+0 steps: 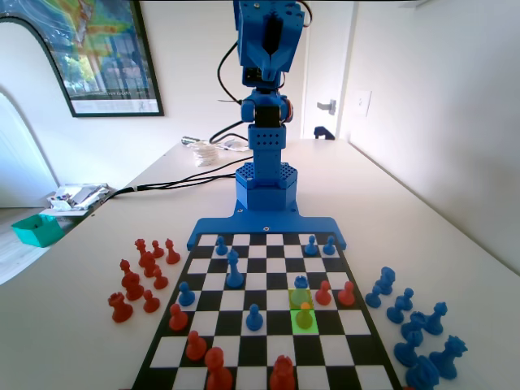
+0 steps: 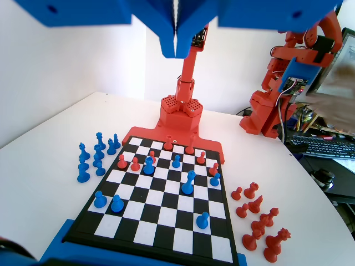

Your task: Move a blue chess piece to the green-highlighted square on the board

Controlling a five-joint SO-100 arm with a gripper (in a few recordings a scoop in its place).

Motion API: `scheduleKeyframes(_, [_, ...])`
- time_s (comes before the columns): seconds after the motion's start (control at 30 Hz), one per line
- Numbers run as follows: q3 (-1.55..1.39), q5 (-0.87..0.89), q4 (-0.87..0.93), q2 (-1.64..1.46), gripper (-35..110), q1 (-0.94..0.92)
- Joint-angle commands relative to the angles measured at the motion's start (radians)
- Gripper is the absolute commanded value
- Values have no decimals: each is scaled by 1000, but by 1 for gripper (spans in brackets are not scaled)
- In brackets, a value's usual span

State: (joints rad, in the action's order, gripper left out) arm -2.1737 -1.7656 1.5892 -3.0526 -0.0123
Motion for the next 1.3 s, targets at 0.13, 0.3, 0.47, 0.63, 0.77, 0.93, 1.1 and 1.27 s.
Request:
scheduleKeyframes(0.13, [-8, -2, -18, -3, 1, -17])
scheduleKeyframes(0.3, [-8, -2, -18, -3, 1, -17])
scheduleKeyframes(0.47, [-8, -2, -18, -3, 1, -17])
scheduleKeyframes(0.63, [-8, -2, -17, -3, 3, -21])
scheduleKeyframes(0.77, [-6, -5, -14, 15, 6, -25])
scheduleKeyframes(0.93, [3, -37, -5, 60, 9, -21])
scheduleKeyframes(1.1, [97, -87, -8, 147, 7, -25])
scheduleKeyframes(1.27, [318, -44, 57, 365, 7, -21])
